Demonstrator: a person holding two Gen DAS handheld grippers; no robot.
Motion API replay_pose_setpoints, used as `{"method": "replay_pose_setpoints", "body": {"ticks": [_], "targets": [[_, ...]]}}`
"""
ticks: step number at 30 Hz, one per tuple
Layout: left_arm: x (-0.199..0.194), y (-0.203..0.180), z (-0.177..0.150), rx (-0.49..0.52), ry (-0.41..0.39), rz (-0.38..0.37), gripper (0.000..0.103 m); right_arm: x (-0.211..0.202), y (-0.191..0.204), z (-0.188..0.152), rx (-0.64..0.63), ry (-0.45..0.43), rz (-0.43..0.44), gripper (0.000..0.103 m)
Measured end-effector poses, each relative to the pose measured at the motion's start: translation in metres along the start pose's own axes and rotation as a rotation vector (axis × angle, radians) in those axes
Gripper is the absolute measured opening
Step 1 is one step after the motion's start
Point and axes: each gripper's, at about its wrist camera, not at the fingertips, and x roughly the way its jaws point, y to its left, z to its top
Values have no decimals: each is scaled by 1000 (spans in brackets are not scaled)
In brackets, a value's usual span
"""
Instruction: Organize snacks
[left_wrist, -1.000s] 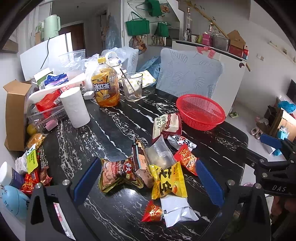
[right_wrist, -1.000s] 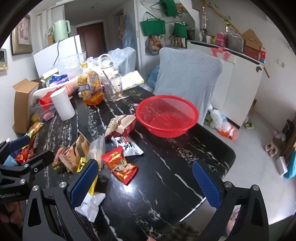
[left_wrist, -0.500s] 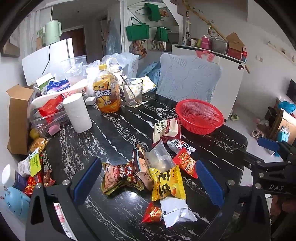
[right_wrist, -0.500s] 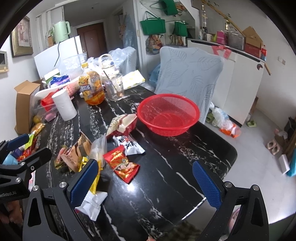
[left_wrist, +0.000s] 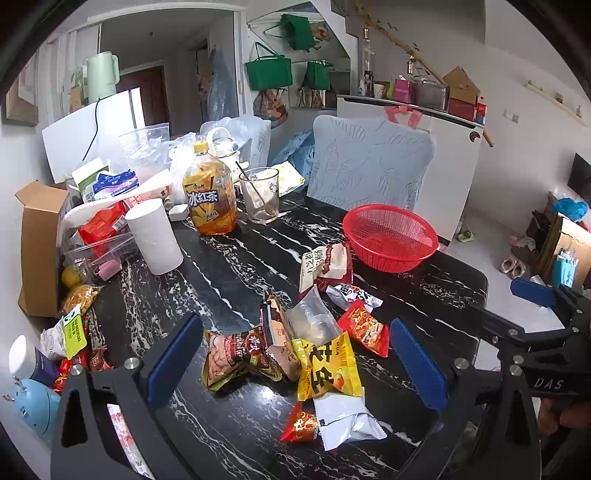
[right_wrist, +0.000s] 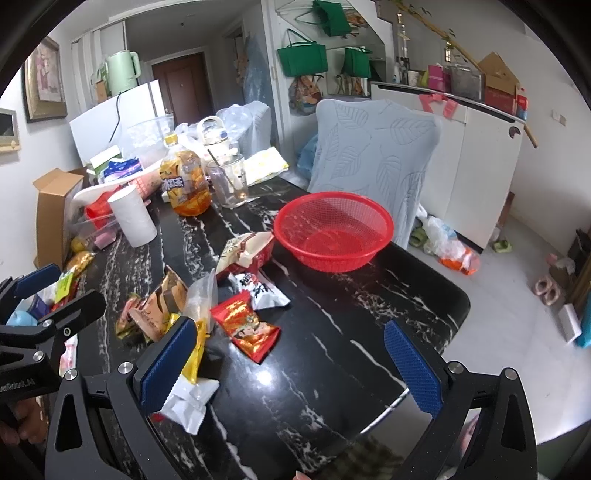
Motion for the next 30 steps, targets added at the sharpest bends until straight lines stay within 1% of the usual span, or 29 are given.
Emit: {"method": "replay_pose_setpoints", "body": {"ticks": [6, 11, 13, 15, 17, 20, 22, 24, 30], "targets": [[-6, -4, 0, 12, -18, 1, 103, -5, -1, -4, 4, -11, -5, 103], [-4, -5, -1, 5, -10, 4, 103, -5, -1, -9, 3, 1, 4, 103], [-2, -6, -4, 6, 1, 1, 103, -4, -2, -13, -1, 12, 21, 103], [1, -6, -9, 7, 9, 28, 103, 0, -3, -17, -5, 25, 35, 103], [1, -5, -14, 5, -2, 62, 103, 6, -2, -22, -13, 44, 46, 103], [-1, -7, -18, 21, -8, 83, 103, 15, 0, -29, -32, 73, 63, 103], [-4, -9, -22, 31, -14, 108, 103, 20, 2, -35, -45, 94, 85, 103], [-3, -9, -25, 26, -9, 124, 103, 26, 3, -39, -55, 119, 130, 103], [6, -1, -44, -39, 55, 149, 103, 41, 10, -50, -88, 171, 206, 103]]}}
